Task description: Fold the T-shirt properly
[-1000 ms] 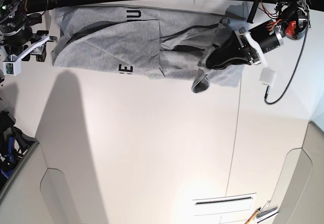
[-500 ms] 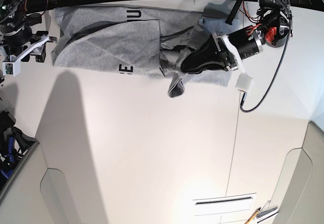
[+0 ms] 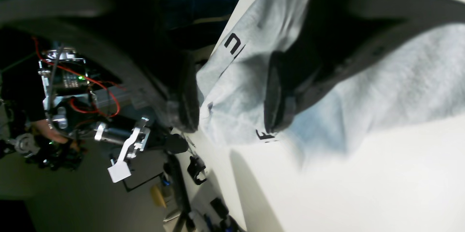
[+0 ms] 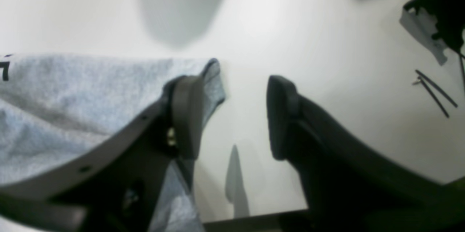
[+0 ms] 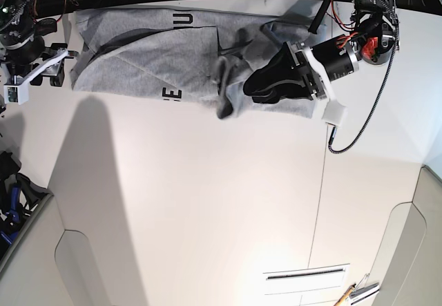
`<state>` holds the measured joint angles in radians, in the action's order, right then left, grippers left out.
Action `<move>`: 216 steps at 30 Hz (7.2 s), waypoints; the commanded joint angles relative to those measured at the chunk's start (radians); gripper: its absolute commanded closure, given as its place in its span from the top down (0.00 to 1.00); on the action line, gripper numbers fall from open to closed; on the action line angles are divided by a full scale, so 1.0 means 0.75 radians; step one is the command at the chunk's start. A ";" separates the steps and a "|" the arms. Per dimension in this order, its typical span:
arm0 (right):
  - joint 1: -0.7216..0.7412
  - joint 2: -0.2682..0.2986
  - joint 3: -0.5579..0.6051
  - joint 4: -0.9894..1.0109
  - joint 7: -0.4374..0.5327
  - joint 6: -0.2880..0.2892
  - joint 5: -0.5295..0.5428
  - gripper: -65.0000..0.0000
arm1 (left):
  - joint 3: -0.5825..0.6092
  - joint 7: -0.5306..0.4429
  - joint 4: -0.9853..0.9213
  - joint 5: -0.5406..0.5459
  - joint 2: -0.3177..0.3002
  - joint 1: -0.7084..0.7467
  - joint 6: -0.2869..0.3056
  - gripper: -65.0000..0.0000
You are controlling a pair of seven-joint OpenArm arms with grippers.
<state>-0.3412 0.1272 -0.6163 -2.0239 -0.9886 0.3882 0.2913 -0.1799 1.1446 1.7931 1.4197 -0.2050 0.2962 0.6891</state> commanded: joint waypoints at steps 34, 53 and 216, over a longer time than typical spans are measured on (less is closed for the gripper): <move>0.001 0.014 -0.009 -0.018 0.066 -0.005 0.008 0.43 | -0.203 0.016 0.023 -0.459 -0.041 0.056 0.012 0.00; 0.000 0.014 -0.009 -0.018 0.067 -0.005 0.041 0.43 | 0.165 0.062 0.021 -0.264 -0.034 0.056 0.012 0.00; 0.197 -0.196 1.087 0.020 0.068 0.239 0.454 0.00 | -0.177 -0.155 -0.440 -0.693 -0.050 0.072 0.012 0.00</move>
<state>-0.2020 -0.0143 0.1982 -1.9945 -0.9688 0.5598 0.6022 -0.3267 0.9596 1.4765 0.9348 -0.2543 0.3340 0.7235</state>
